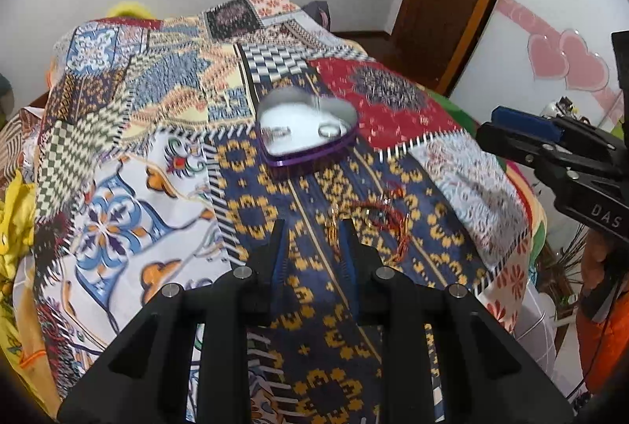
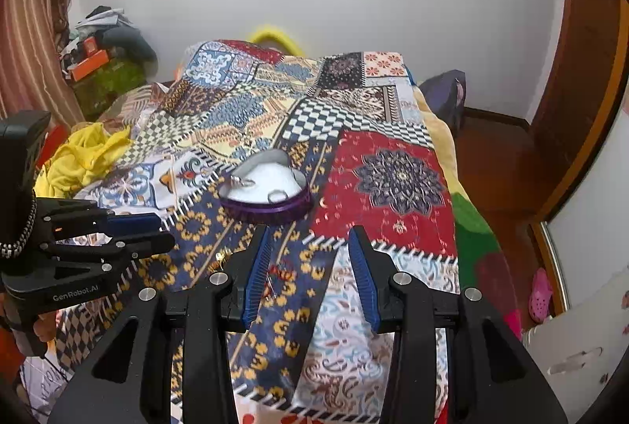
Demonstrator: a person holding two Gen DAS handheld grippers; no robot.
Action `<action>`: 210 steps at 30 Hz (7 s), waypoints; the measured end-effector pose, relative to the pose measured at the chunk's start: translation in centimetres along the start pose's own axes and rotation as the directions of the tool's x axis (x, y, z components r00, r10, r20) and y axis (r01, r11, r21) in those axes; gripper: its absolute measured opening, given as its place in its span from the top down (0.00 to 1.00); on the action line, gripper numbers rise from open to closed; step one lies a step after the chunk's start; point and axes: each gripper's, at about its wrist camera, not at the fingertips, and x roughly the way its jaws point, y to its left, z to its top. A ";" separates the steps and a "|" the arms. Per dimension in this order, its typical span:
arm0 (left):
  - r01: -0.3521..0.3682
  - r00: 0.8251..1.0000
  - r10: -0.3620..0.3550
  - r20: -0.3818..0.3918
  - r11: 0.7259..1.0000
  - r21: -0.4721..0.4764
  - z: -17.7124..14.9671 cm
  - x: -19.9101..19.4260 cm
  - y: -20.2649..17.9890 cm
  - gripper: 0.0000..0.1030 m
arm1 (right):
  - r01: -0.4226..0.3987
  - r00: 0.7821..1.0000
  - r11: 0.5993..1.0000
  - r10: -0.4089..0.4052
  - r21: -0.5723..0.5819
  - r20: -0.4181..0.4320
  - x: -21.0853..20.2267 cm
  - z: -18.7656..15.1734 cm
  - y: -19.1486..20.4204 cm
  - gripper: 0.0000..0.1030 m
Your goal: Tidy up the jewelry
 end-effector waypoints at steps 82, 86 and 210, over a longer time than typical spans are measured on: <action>0.005 0.999 -0.003 0.036 0.999 -0.048 -3.8 -0.4 2.5 0.96 | -0.063 0.983 0.998 0.057 -0.029 -0.175 5.1 -4.0 2.9 0.76; 0.006 0.999 -0.003 0.041 0.998 -0.056 -3.9 -0.7 2.9 0.96 | -0.047 0.978 0.999 0.042 -0.020 -0.204 6.2 -4.1 2.4 0.79; -0.098 0.990 0.102 0.098 0.994 -0.047 6.9 -0.2 2.9 0.56 | -0.130 0.989 0.991 0.128 -0.031 -0.073 5.3 5.4 1.1 0.66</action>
